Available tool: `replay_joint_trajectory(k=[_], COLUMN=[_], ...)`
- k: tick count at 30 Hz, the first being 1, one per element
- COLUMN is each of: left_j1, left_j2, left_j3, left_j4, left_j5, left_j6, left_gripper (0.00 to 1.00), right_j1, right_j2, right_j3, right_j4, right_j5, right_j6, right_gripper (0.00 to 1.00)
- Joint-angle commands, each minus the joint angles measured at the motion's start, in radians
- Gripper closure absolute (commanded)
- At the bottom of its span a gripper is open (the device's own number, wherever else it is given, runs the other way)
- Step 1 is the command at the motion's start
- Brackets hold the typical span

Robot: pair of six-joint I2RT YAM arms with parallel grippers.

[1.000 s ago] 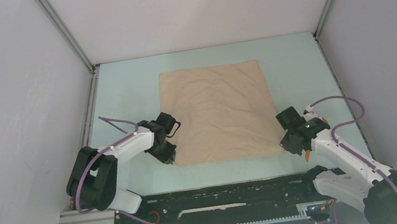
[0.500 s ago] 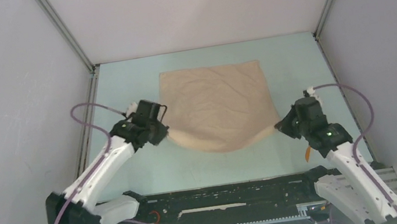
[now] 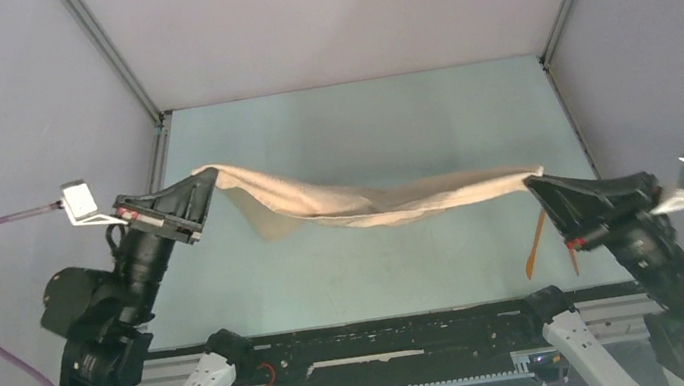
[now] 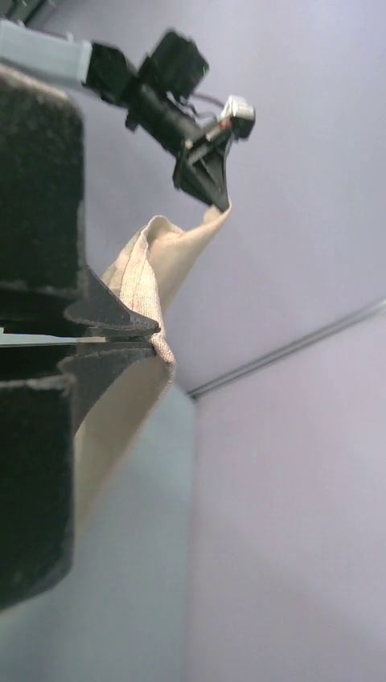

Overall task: Fold the napkin into a case and place the utensils inside
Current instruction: Flatten the napkin at the center of the board, then fold and flatten the napkin at the center of the board.

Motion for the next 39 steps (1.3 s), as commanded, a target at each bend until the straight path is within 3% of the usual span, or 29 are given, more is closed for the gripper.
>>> replay_joint_trajectory(k=[1,5,8,10,13,16,20,24,28,33,39], left_j1=[0.005,0.005,0.012,0.051,0.160,0.254,0.314,0.357,0.403,0.435,0.436], left_j2=[0.026,0.110,0.246,0.367,0.542,0.699,0.931,1.133,1.367,1.513,1.379], left_j3=[0.069,0.093,0.147,0.188,0.215,0.214,0.256,0.250,0.334,0.434,0.306], left_j4=[0.112,0.062,-0.062,-0.112,-0.097,-0.020,0.062,0.240,0.323,0.311,0.163], left_j5=[0.098,-0.062,-0.256,-0.291,-0.185,-0.052,0.010,0.090,0.280,0.424,0.311], left_j6=[0.103,0.106,0.091,0.089,0.053,0.011,0.039,0.056,0.021,-0.017,-0.024], left_gripper=[1.00,1.00,1.00,1.00,1.00,1.00,1.00,1.00,1.00,1.00,1.00], right_j1=[-0.025,-0.042,-0.043,-0.046,-0.076,-0.147,-0.199,-0.217,-0.213,-0.203,-0.188], right_j2=[-0.006,0.050,0.187,0.304,0.497,0.710,0.988,1.303,1.543,1.690,1.615], right_j3=[0.058,0.058,0.056,0.056,0.046,0.052,0.078,0.199,0.386,0.610,0.556], right_j4=[0.092,0.053,0.016,0.025,0.114,0.225,0.376,0.415,0.359,0.181,-0.054], right_j5=[-0.093,0.047,0.234,0.318,0.372,0.308,0.208,0.136,0.066,0.021,-0.001], right_j6=[0.025,0.040,0.026,-0.005,-0.054,-0.068,-0.097,-0.112,-0.147,-0.154,-0.120], right_gripper=[1.00,1.00,1.00,1.00,1.00,1.00,1.00,1.00,1.00,1.00,1.00])
